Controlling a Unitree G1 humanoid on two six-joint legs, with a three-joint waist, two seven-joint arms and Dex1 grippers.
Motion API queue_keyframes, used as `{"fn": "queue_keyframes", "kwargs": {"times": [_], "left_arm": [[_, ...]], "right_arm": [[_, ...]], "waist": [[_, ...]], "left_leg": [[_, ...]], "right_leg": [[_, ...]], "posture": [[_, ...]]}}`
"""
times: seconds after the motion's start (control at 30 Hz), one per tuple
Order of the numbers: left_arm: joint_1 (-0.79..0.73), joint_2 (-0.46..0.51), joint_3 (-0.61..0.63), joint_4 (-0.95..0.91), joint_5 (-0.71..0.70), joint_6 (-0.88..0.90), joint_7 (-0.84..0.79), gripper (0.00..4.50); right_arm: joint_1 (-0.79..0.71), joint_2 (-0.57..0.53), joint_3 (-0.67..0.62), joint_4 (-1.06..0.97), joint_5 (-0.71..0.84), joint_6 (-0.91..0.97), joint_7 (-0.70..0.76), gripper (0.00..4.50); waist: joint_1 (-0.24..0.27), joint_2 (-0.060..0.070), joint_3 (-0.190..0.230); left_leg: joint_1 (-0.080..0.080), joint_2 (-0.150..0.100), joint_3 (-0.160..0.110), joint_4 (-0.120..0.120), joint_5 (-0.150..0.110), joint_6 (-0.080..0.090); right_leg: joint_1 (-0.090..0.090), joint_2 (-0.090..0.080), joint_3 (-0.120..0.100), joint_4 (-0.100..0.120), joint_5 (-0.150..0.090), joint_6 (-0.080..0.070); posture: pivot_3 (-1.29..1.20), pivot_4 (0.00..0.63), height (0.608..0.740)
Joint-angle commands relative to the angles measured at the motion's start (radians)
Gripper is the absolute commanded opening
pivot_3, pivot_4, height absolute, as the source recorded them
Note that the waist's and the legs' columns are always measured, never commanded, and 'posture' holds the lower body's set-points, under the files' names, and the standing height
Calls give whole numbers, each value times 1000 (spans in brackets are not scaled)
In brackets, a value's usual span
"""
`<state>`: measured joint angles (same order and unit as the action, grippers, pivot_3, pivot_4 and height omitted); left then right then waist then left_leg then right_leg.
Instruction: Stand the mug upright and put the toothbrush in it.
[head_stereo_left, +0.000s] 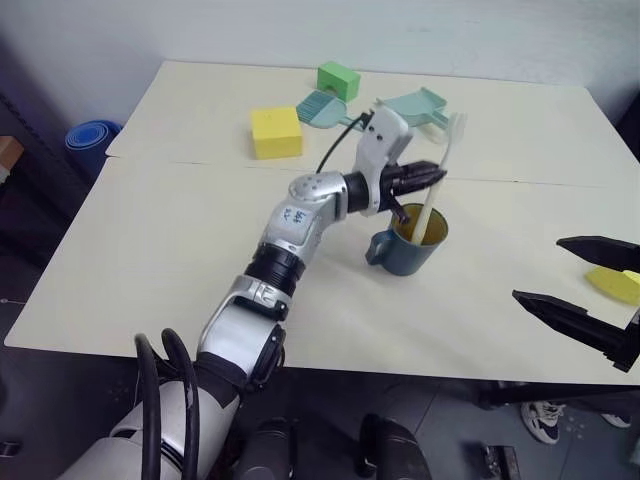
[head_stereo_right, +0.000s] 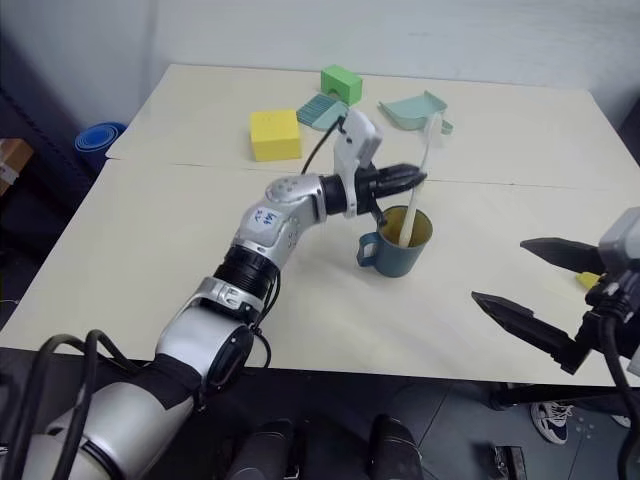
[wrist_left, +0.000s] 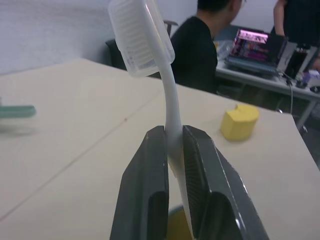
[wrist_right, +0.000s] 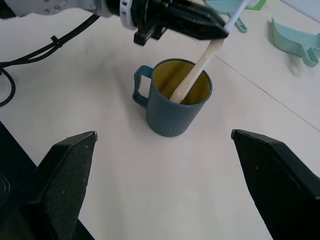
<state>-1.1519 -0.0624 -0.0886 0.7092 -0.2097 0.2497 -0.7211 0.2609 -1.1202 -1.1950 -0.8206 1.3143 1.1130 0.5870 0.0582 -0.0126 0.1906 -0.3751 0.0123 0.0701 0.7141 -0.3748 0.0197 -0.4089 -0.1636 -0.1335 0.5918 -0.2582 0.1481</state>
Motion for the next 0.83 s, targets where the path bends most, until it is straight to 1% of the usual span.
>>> {"fn": "queue_keyframes", "kwargs": {"times": [0.03, 0.1, 0.13, 0.17, 0.2, 0.23, 0.27, 0.33, 0.4, 0.43, 0.6, 0.67, 0.73, 0.83], "left_arm": [[-4, -10, 5, -89, -7, -29, 2, 1283], [-12, 1, 31, -119, -28, -15, 9, 1893], [-16, 9, 46, -139, -43, -11, 7, 2280], [-22, 28, 63, -168, -58, -1, 1, 2425], [-30, 53, 83, -201, -75, 24, -2, 2737], [-36, 75, 100, -231, -90, 47, -2, 2912], [-40, 100, 120, -262, -110, 69, -5, 3288], [-43, 189, 157, -343, -162, 158, -42, 3844], [-33, 306, 175, -413, -203, 240, -120, 3844], [-14, 384, 171, -449, -222, 268, -198, 3844], [152, 774, 110, -575, -222, 227, -595, 3844], [214, 898, 111, -586, -231, 232, -706, 3844], [265, 984, 122, -582, -223, 206, -764, 3844], [297, 1029, 134, -576, -214, 188, -766, 3844]], "right_arm": [[-6, -2, -19, 7, 2, -28, -10, 4500], [-18, -9, 8, 11, 0, -39, -17, 4500], [-24, -12, 20, 14, 0, -44, -20, 4500], [-32, -14, 36, 18, -4, -52, -21, 4500], [-39, -16, 56, 25, -10, -61, -21, 4500], [-47, -18, 75, 30, -16, -68, -22, 4500], [-54, -20, 94, 36, -26, -76, -20, 4500], [-71, -25, 133, 51, -45, -89, -12, 4500], [-86, -28, 163, 78, -54, -98, 4, 4500], [-90, -29, 174, 99, -64, -101, 21, 4500], [-89, -55, 207, 210, -166, -126, 163, 4500], [-106, -64, 227, 263, -191, -133, 201, 4500], [-104, -66, 250, 295, -224, -146, 250, 4500], [-97, -57, 280, 309, -264, -162, 299, 4500]], "waist": [[0, 0, 0], [-2, 0, 0], [-2, 0, 0], [-2, 0, 0], [-3, 0, 0], [-4, 0, 0], [-8, 0, 0], [-13, 0, 0], [-17, 0, 0], [-20, 0, 0], [-33, 1, 0], [-32, 1, 0], [-27, 1, 0], [-20, 1, 0]], "left_leg": [[0, 0, 0, 0, 0, 0], [0, 0, 0, 0, 0, 0], [0, 0, 0, 0, 0, 0], [0, 0, 0, 0, 0, 0], [0, 0, 0, 0, 0, 0], [0, 0, 0, 0, 0, 0], [0, 0, 0, 0, 0, 0], [1, 1, 0, 0, 0, 0], [1, 1, 0, 0, 0, 0], [2, 1, 0, 0, 0, 0], [4, 1, 0, -1, 0, -1], [3, 1, 0, -1, 0, -1], [3, 1, 0, 0, 0, -1], [2, 1, -2, 1, 0, -1]], "right_leg": [[0, 0, 0, 0, 0, 0], [0, 0, 0, 0, 0, 0], [0, 0, 0, 0, 0, 0], [0, 0, 0, 0, 0, 0], [0, 0, 0, 0, 0, 0], [0, 0, 0, 0, 0, 0], [0, 0, 0, 1, 0, 0], [0, 0, 0, 2, 0, 0], [-1, 0, 0, 3, 0, 0], [0, 0, 0, 3, 0, 0], [0, 0, 0, 5, 0, 0], [0, 0, 0, 4, 0, 0], [1, 0, 0, 4, 0, 0], [1, 0, 0, 2, 0, 0]], "posture": [[0, 150, 740], [0, 150, 740], [0, 150, 740], [0, 150, 740], [0, 150, 740], [0, 150, 740], [0, 150, 740], [0, 150, 740], [0, 150, 740], [0, 150, 740], [0, 150, 740], [0, 150, 740], [0, 150, 740], [0, 150, 740]]}}
